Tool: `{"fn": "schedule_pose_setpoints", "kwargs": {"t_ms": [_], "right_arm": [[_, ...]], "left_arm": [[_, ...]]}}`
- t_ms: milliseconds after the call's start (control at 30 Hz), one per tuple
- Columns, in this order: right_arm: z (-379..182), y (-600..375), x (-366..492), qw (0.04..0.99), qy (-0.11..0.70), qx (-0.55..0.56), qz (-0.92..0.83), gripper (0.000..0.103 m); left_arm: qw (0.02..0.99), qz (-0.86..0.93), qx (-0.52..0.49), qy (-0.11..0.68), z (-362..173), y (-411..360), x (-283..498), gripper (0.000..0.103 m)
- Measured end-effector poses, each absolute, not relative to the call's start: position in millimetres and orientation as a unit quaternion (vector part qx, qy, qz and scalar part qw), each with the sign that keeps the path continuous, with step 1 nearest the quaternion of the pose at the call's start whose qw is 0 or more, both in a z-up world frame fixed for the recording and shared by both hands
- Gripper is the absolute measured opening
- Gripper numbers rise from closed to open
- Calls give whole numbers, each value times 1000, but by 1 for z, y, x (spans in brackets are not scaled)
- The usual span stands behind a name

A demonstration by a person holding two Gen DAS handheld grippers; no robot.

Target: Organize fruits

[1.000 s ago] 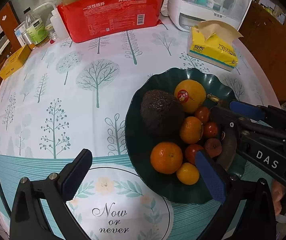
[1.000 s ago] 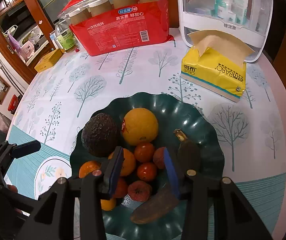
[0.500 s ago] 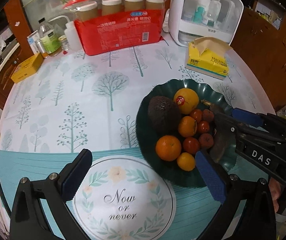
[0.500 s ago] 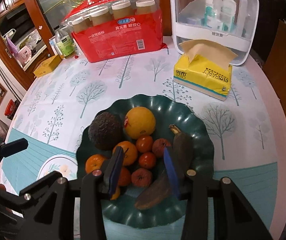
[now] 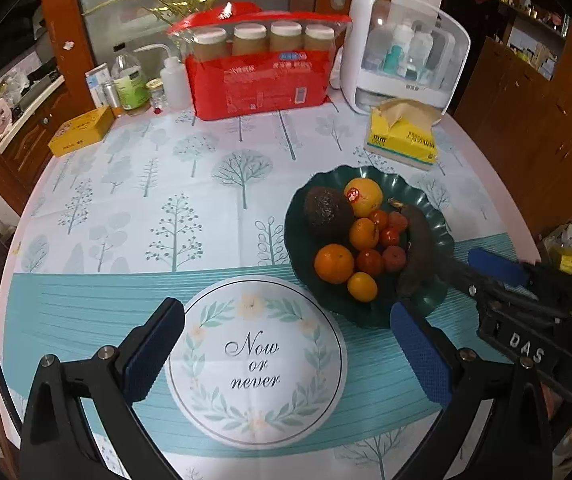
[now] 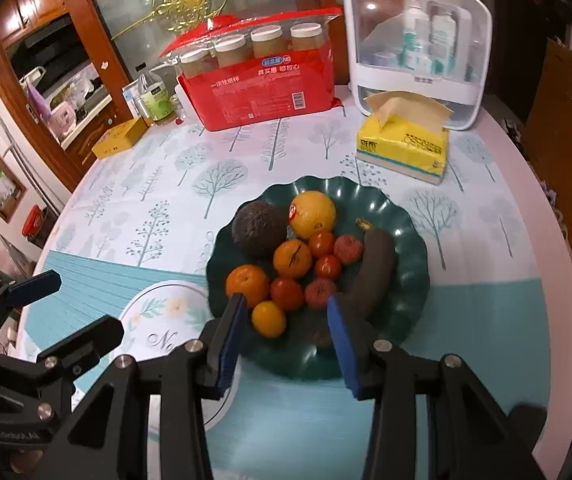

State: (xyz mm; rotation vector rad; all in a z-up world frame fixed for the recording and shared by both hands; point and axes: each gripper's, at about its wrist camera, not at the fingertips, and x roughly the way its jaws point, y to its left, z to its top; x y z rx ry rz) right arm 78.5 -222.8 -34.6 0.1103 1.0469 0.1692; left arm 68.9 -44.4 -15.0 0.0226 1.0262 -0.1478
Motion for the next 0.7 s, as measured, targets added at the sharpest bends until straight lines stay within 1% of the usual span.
{"fn": "schedule_pose_setpoints", "kwargs": {"t_ms": [367,533,700], "right_arm": [[10,-200,8,876,474,49,74,43],[18,-192,-10,879,467,52,74,43],[21,-187,-16,880,466,54,72,43]], "left_arm": [[891,-30,2,453,24,-25,17,102],[899,-12,6,439,30,-19,1,102],[898,-7,6,441,28,-17,-8,102]]}}
